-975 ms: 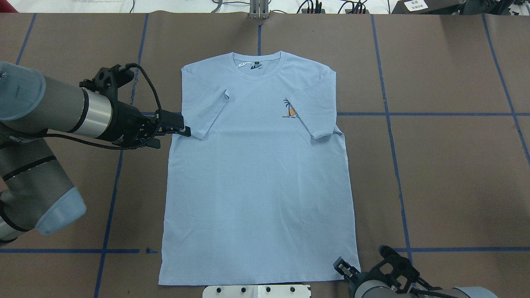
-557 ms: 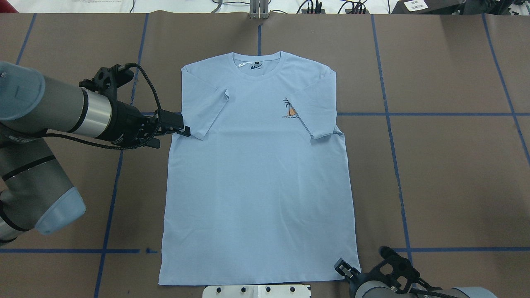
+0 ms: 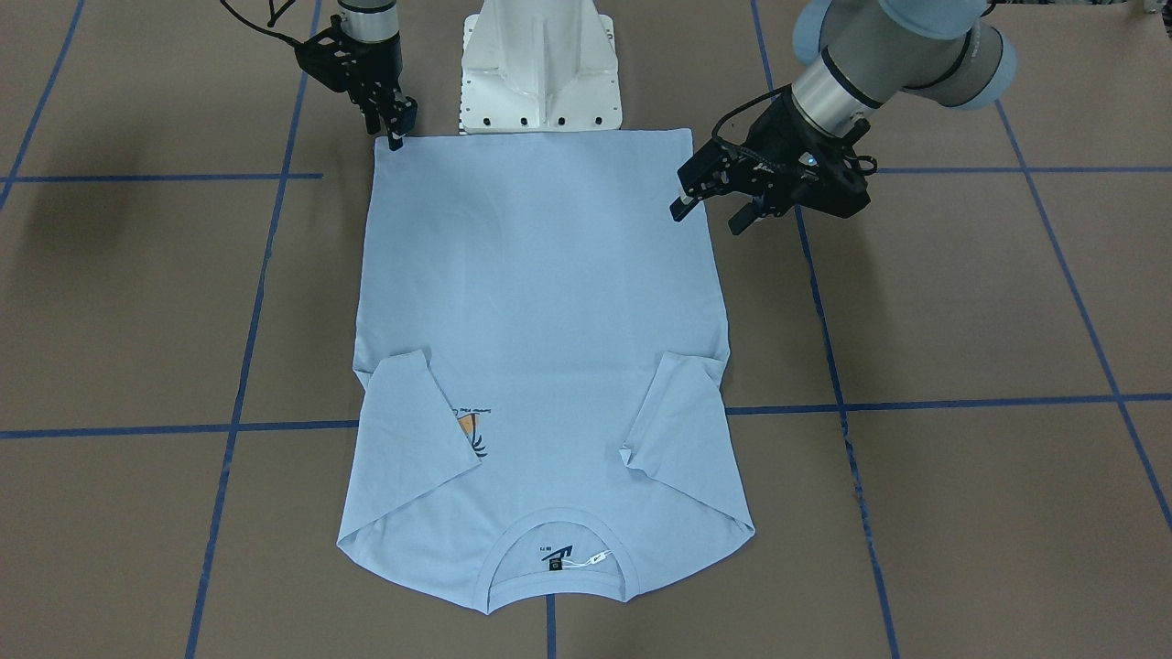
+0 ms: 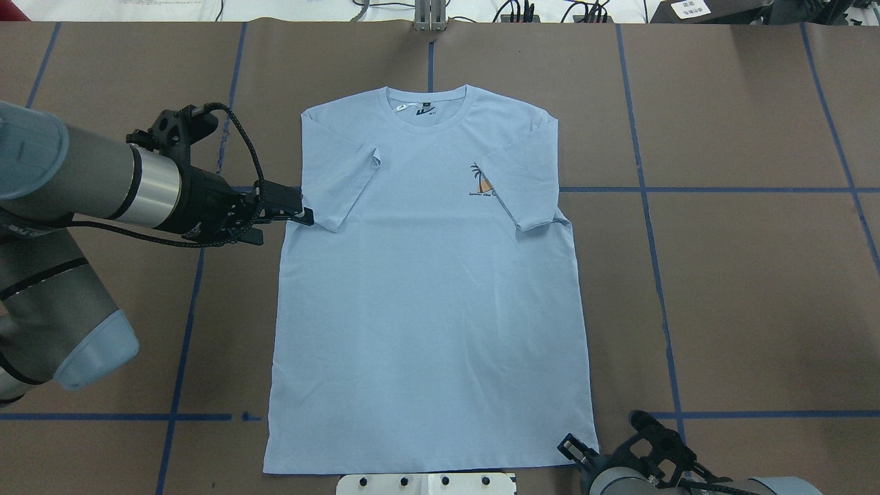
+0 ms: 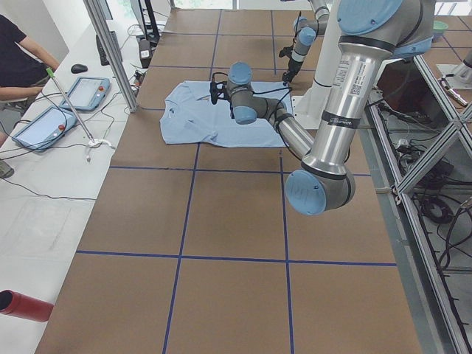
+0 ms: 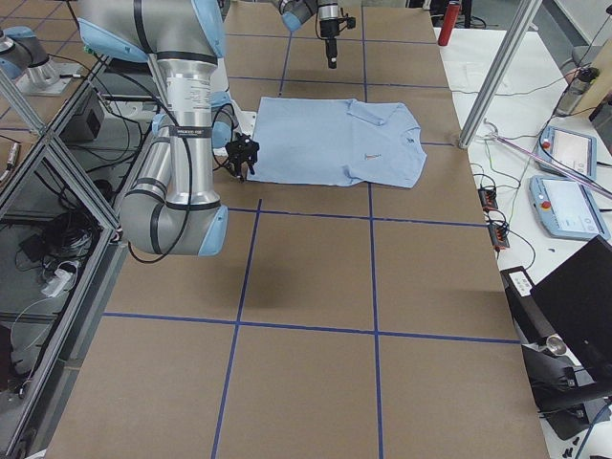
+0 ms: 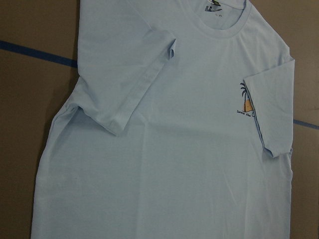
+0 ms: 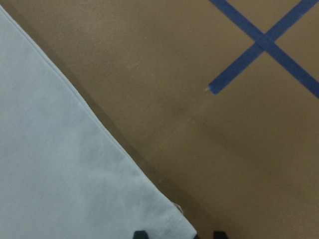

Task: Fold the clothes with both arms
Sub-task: 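Move the left gripper to the other near hem corner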

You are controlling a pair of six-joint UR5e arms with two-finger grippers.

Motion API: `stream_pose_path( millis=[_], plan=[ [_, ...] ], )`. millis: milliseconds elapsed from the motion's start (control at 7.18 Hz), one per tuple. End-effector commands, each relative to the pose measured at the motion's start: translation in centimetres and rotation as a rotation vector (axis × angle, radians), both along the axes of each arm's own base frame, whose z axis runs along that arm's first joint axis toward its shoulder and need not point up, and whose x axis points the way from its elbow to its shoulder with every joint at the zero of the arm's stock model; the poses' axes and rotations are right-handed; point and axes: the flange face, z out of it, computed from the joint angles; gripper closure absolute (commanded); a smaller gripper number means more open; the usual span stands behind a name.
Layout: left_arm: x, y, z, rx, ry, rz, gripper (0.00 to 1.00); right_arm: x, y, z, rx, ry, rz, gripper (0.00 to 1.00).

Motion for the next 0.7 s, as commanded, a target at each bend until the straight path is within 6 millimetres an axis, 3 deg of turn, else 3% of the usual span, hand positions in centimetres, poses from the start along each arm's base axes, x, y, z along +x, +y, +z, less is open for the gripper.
stream_pose_path(
  millis=[0, 139, 279, 557],
  plan=[
    [-0.1, 0.0, -0.1, 0.001, 0.002, -0.001, 0.01, -0.1, 0.1, 0.1, -0.011, 0.002, -0.007, 1.00],
    [-0.2, 0.0, -0.1, 0.002, 0.003, -0.001, 0.01, -0.1, -0.1, 0.5, -0.009, 0.010, -0.005, 1.00],
    [-0.1, 0.0, -0.1, 0.001, 0.002, -0.001, 0.01, 0.1, 0.0, -0.2, -0.014, -0.004, -0.006, 1.00],
    [-0.4, 0.2, 0.2, -0.013, 0.000, -0.007, 0.02, 1.5, -1.8, -2.2, -0.056, -0.047, 0.006, 1.00]
  ],
)
